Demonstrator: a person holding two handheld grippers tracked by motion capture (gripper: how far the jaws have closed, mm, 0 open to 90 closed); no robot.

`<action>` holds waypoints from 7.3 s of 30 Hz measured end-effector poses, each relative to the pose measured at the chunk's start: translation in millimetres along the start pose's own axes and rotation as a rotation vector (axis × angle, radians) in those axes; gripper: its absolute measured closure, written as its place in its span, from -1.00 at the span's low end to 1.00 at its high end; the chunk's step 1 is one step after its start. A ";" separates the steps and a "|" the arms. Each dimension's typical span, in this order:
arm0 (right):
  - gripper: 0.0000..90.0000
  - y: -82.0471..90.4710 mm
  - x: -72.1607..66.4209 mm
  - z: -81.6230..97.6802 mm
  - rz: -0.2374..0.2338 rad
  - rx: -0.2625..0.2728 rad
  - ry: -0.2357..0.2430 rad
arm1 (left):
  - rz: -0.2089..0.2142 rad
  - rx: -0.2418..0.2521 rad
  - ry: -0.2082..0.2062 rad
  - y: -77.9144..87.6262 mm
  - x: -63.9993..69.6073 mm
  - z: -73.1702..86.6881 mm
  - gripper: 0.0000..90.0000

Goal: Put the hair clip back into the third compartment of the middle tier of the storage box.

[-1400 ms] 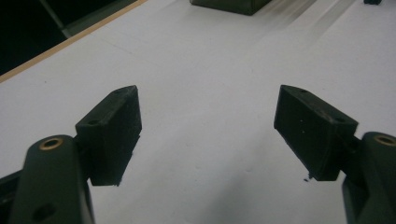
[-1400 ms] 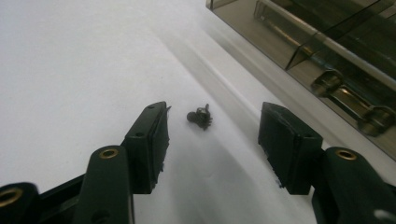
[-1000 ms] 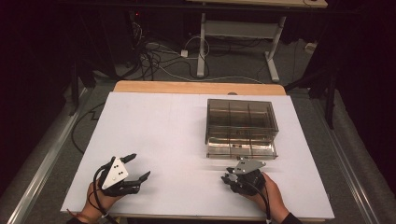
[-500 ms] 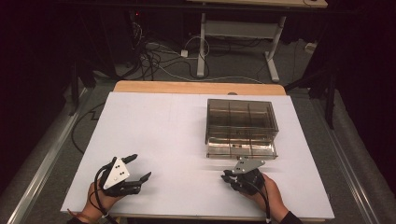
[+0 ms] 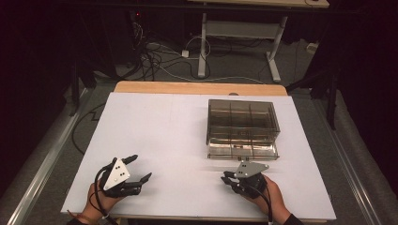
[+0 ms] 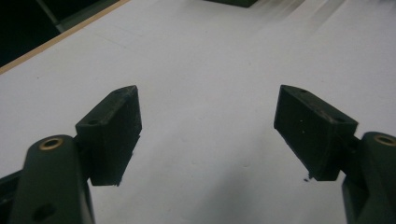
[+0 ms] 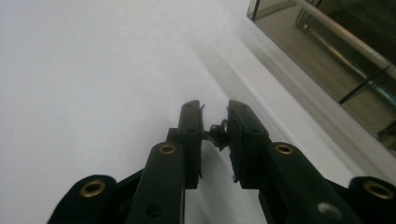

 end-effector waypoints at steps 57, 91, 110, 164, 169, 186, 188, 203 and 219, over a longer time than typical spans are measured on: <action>0.68 56.7 25.0 -25.2 0.127 0.161 -0.002 | -0.001 -0.007 -0.012 -0.1 0.0 0.8 -0.51; 0.68 83.5 90.6 -7.7 0.303 0.178 -0.099 | -0.002 -0.010 -0.007 -1.8 0.3 1.6 -0.51; 0.68 71.6 107.3 -3.5 0.325 0.153 -0.114 | -0.007 -0.013 -0.006 -1.5 -1.8 2.8 -0.51; 0.68 58.6 115.6 7.9 0.342 0.105 -0.136 | -0.013 -0.015 -0.009 -0.6 -4.2 3.7 -0.52; 0.67 56.9 116.1 8.5 0.340 0.103 -0.140 | -0.010 -0.019 -0.011 -1.4 -3.7 4.1 -0.52; 0.64 58.3 115.9 7.8 0.350 0.114 -0.146 | -0.005 -0.017 -0.011 -1.8 -3.1 3.8 -0.52; 0.63 59.2 115.5 6.9 0.354 0.119 -0.145 | -0.004 -0.016 -0.009 -1.8 -3.1 3.7 -0.52; 0.56 71.8 113.1 -0.2 0.379 0.162 -0.135 | -0.004 -0.017 -0.011 -1.6 -3.2 3.9 -0.52; 0.34 80.9 110.7 -4.9 0.401 0.196 -0.138 | -0.003 -0.018 -0.012 -0.7 -3.7 4.4 -0.52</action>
Point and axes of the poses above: each handheld gripper's, and its own axes: y roughly backward along the jaws, z roughly out of its underside, x roughly to its right, the point moved 6 cm from there along -y, roughly forward along the jaws, and after that the axes turned 5 degrees about x, right-handed, at the moved point
